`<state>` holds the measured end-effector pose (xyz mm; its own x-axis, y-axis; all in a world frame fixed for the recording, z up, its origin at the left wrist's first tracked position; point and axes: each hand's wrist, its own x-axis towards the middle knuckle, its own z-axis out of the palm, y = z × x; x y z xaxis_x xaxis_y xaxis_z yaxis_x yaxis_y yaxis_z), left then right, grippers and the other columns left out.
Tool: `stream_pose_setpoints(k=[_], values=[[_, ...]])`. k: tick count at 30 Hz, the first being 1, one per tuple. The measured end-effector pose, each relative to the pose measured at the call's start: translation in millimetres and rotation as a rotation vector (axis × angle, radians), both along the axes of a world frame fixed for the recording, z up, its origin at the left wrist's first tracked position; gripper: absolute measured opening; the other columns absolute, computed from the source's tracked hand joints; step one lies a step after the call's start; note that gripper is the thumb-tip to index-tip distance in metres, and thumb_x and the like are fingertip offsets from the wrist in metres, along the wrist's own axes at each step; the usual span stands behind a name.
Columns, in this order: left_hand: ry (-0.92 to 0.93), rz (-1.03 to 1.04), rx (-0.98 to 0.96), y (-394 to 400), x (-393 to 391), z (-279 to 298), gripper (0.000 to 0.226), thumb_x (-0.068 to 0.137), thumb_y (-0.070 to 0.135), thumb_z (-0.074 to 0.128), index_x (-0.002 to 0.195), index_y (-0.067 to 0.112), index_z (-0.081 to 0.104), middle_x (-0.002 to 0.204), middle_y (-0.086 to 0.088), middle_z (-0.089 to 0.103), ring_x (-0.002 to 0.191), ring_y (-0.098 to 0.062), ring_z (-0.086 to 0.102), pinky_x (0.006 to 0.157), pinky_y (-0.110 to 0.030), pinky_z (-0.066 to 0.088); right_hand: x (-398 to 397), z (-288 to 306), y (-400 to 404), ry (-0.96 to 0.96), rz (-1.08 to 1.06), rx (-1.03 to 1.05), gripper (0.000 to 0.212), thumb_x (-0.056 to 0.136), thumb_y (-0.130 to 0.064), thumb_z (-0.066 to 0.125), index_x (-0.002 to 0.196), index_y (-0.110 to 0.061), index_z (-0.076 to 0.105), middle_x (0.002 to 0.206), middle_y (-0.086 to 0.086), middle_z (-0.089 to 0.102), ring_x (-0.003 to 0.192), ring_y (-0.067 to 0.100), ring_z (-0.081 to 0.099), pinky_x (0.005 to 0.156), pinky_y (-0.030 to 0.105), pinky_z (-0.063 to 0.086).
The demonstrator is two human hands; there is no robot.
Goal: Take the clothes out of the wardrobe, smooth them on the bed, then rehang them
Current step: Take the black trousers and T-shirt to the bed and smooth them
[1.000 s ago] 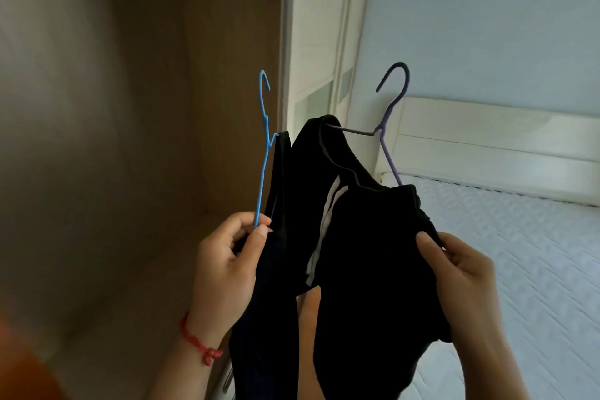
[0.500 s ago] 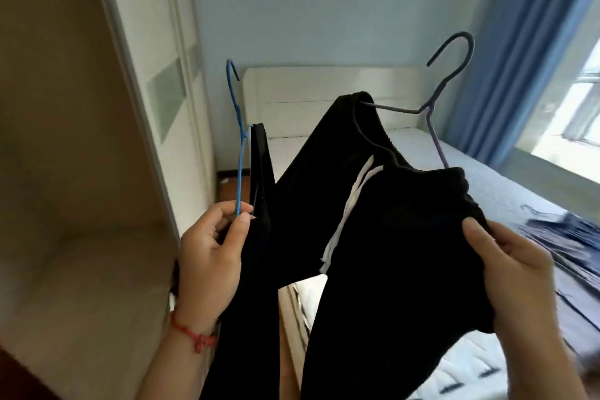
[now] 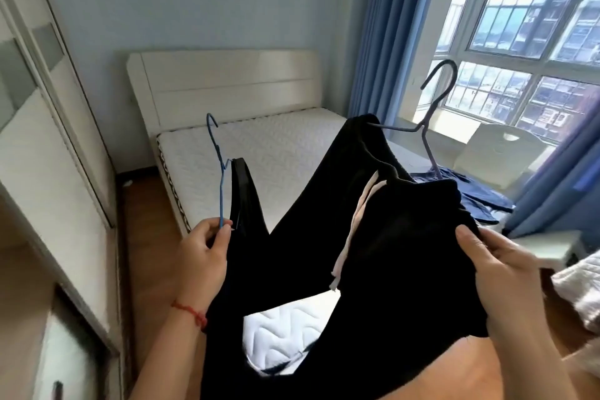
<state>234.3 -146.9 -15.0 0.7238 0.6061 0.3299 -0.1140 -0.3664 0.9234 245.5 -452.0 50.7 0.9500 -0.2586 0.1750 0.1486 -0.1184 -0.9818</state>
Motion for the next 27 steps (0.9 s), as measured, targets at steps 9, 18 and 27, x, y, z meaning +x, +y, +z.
stream_pose_setpoints(k=[9,18,27], values=[[0.092,0.149,-0.016,-86,39,-27,0.014,0.092,0.012,0.05,0.095,0.007,0.063,0.086,-0.004,0.06,0.083,-0.02,0.055,0.061,-0.021,0.036,30,-6,-121,-0.026,0.03,-0.093,0.02,0.088,-0.02,0.058,0.07,-0.016,0.066,0.049,-0.018,0.062,0.046,-0.002,0.051,0.044,0.007,0.036],[0.114,0.168,-0.021,-111,118,-37,0.015,0.089,0.014,0.053,0.095,0.006,0.064,0.092,-0.016,0.066,0.088,-0.031,0.061,0.077,-0.036,0.044,99,8,-189,-0.129,-0.064,-0.091,0.021,0.088,-0.025,0.06,0.071,-0.029,0.072,0.058,-0.018,0.067,0.056,0.0,0.056,0.048,0.006,0.04],[0.281,0.174,-0.001,-108,243,-90,0.02,0.09,0.011,0.054,0.095,-0.007,0.063,0.098,-0.027,0.065,0.095,-0.042,0.058,0.08,-0.041,0.042,199,-8,-194,-0.082,-0.077,-0.125,0.02,0.089,-0.017,0.058,0.071,-0.015,0.066,0.051,-0.016,0.063,0.05,-0.002,0.054,0.045,0.007,0.038]])
